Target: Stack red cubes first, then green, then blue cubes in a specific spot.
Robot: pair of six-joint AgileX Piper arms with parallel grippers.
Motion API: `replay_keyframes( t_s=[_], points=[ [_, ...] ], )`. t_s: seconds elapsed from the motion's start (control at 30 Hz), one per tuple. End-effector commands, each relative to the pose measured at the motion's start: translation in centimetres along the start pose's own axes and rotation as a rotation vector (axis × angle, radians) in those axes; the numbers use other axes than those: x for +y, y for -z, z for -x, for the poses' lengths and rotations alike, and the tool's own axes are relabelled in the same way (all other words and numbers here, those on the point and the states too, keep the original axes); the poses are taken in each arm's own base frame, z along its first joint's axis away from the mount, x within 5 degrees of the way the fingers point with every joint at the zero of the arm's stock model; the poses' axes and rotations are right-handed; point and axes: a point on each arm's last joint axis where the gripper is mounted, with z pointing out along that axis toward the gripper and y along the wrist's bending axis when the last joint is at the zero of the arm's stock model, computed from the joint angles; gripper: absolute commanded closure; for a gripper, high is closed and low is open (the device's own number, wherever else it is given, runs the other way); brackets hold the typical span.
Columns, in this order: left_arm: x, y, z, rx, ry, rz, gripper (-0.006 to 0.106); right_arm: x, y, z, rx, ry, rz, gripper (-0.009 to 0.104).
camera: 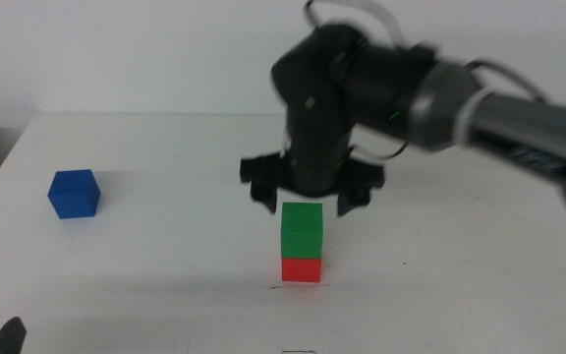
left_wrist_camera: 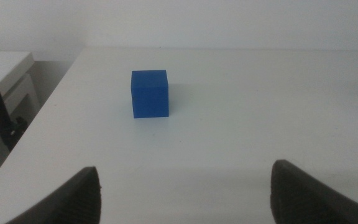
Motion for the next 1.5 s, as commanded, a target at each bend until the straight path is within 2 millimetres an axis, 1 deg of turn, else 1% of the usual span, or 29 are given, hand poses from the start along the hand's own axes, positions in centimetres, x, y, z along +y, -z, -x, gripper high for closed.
replay_keyframes(
  t_s=[0.0,0.07,0.1,0.17,0.23,0.27,0.3,0.37,0.43,0.5,0.57,0.67,0.73,0.83,1.1,1.47],
  points=[
    [-0.1,0.2,0.9,-0.106,0.015,-0.019,0.007,-1.8,6.8,0.5,-0.102,0.046,0.037,0.007],
    [-0.1,0.2,0.9,-0.106,0.015,-0.019,0.007,-3.3,9.5,-0.3,-0.123,0.118,0.048,0.007],
    [-0.1,0.2,0.9,-0.106,0.015,-0.019,0.007,-4.0,10.5,-0.7,-0.139,0.154,0.061,0.007],
    [-0.1,0.2,0.9,-0.106,0.015,-0.019,0.007,-6.1,12.9,-2.2,-0.188,0.235,0.096,0.007],
    [-0.1,0.2,0.9,-0.106,0.015,-0.019,0.007,-8.6,15.0,-4.1,-0.234,0.304,0.132,0.007],
    [-0.1,0.2,0.9,-0.106,0.015,-0.019,0.007,-11.5,16.8,-6.0,-0.268,0.349,0.184,0.007],
    [-0.1,0.2,0.9,-0.106,0.015,-0.019,0.007,-12.6,17.5,-6.7,-0.281,0.363,0.205,0.007],
    [-0.1,0.2,0.9,-0.106,0.015,-0.019,0.007,-15.5,19.0,-8.4,-0.325,0.388,0.243,0.007],
    [-0.1,0.2,0.9,-0.106,0.015,-0.019,0.007,-17.8,20.2,-9.9,-0.381,0.403,0.270,0.007],
    [-0.1,0.2,0.9,-0.106,0.015,-0.019,0.007,-19.8,21.3,-11.7,-0.451,0.424,0.301,0.007],
    [-0.1,0.2,0.9,-0.106,0.015,-0.019,0.007,-21.3,22.4,-13.6,-0.521,0.459,0.337,0.007],
    [-0.1,0.2,0.9,-0.106,0.015,-0.019,0.007,-22.6,23.7,-15.9,-0.600,0.492,0.398,0.007],
    [-0.1,0.2,0.9,-0.106,0.015,-0.019,0.007,-23.1,24.3,-16.7,-0.638,0.488,0.426,0.007],
    [-0.1,0.2,0.9,-0.106,0.015,-0.019,0.007,-23.6,24.8,-17.3,-0.673,0.528,0.423,0.007],
    [-0.1,0.2,0.9,-0.106,0.015,-0.019,0.007,-23.3,24.9,-17.3,-0.703,0.592,0.431,0.007],
    [-0.1,0.2,0.9,-0.106,0.015,-0.019,0.007,-23.2,25.2,-17.0,-0.743,0.594,0.435,0.007]
  ],
)
